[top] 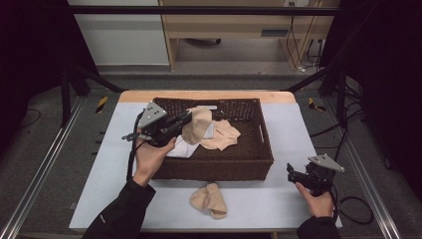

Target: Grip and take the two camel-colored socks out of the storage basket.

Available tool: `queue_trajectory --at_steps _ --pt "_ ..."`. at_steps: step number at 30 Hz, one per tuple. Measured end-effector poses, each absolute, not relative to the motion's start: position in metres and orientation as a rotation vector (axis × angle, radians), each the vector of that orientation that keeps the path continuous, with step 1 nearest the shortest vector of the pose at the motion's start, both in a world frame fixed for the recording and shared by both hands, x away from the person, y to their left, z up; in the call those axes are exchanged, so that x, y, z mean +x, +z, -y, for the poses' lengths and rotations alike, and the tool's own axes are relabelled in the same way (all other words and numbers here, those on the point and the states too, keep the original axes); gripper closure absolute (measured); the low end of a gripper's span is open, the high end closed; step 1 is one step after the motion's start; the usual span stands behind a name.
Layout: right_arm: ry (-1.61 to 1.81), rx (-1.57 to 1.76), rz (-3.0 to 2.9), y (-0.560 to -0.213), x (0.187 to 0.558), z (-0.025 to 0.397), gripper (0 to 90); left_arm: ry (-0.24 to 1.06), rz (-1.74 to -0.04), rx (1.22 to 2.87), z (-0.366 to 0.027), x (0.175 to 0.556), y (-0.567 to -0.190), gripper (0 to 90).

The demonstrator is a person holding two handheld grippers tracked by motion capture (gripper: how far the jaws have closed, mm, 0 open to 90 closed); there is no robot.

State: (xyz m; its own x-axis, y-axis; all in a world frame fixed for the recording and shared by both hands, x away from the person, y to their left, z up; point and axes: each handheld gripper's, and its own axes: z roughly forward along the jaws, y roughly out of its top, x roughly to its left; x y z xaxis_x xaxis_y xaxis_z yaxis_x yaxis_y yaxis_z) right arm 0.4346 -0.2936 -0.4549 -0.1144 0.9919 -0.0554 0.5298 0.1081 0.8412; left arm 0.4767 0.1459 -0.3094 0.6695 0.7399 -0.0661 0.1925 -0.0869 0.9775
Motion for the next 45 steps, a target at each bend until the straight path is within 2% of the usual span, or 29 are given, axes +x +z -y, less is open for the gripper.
queue_trajectory --at_steps 8,20,36,45 --pt "0.898 1.500 -1.721 -0.454 0.433 0.294 7.4 0.532 -0.694 1.615 -0.149 0.441 -0.297 84.4" --pt "0.897 1.498 -1.722 -0.454 0.433 0.294 7.5 0.492 -0.628 1.636 -0.160 0.402 -0.306 84.4" --pt "0.891 1.494 -1.723 -0.454 0.432 0.293 7.6 0.420 -0.590 1.732 -0.165 0.367 -0.341 84.4" --pt "0.889 1.494 -1.724 -0.454 0.432 0.293 7.6 0.338 -0.610 1.838 -0.160 0.356 -0.383 84.4"
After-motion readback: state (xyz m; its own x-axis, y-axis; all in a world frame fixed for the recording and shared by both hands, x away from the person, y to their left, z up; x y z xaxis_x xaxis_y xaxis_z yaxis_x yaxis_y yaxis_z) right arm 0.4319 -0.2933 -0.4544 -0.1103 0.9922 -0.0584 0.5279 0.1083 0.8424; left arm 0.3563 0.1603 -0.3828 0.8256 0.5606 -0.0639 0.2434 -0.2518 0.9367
